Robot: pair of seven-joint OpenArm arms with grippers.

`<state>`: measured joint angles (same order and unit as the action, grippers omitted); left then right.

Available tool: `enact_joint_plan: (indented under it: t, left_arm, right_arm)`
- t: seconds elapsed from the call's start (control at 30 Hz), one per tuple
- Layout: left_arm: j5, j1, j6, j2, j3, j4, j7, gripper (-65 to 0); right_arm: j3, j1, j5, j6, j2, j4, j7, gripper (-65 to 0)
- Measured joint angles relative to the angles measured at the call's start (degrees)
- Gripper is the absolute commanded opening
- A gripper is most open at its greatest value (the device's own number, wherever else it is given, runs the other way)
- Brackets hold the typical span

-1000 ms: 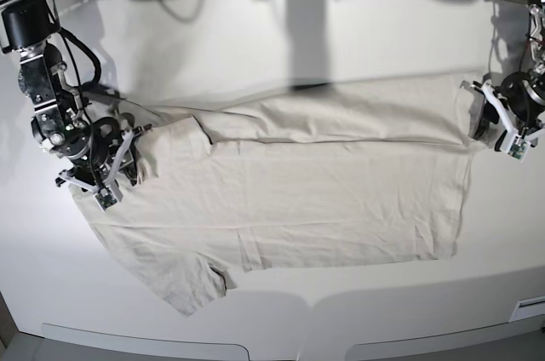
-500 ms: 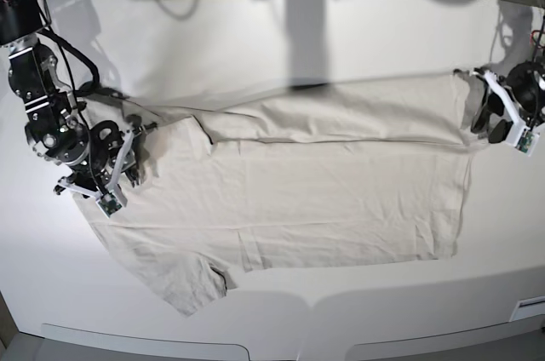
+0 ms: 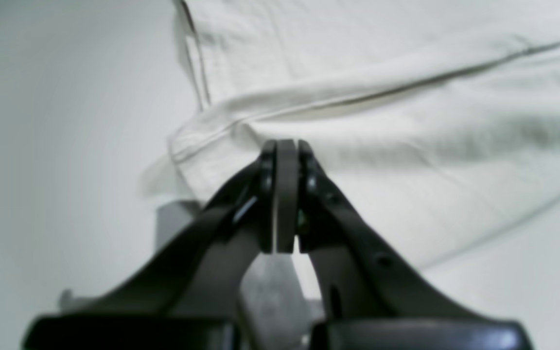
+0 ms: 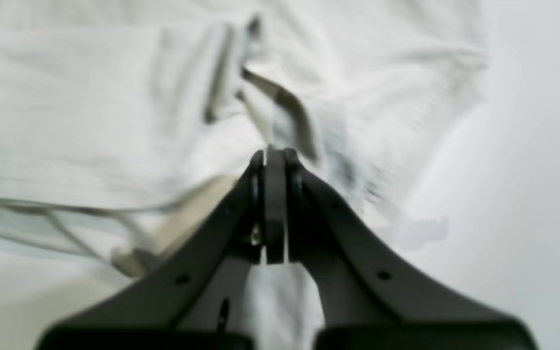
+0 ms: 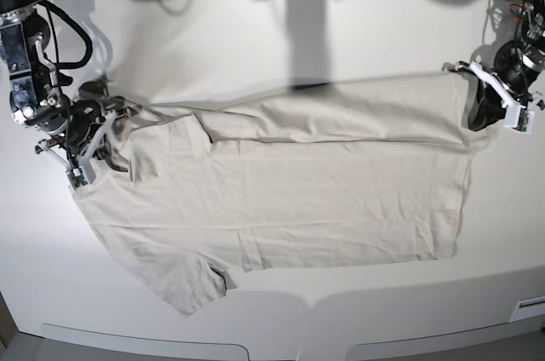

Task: Fold the T-shirt properly
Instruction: 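Pull the shoulder corners apart and lay the shirt flat again, then drag the held shoulders further toward the robot, smoothing the shirt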

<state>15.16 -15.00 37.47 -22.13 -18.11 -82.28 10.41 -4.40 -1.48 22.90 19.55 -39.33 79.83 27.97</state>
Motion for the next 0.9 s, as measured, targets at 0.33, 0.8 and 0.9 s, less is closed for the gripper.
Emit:
enact_joint_plan:
  t: [0.33, 0.8, 0.9]
  left_arm:
    - [0.85, 2.6, 0.04, 3.26, -0.17, 11.26, -1.14, -65.0]
    - [-2.86, -2.05, 0.48, 2.78, -0.44, 11.04, -5.18, -65.0]
    - [-2.6, -3.1, 0.5, 2.75, -0.5, 10.91, -5.75, -65.0]
  right_arm:
    - [2.08, -4.48, -0.2, -0.09, 1.92, -1.44, -3.45, -65.0]
    - [2.56, -13.86, -4.92, -0.2, 1.6, -1.18, -11.69, -65.0]
    - [4.26, -15.58, -4.94, -0.13, 1.6, -1.07, -11.98, -65.0]
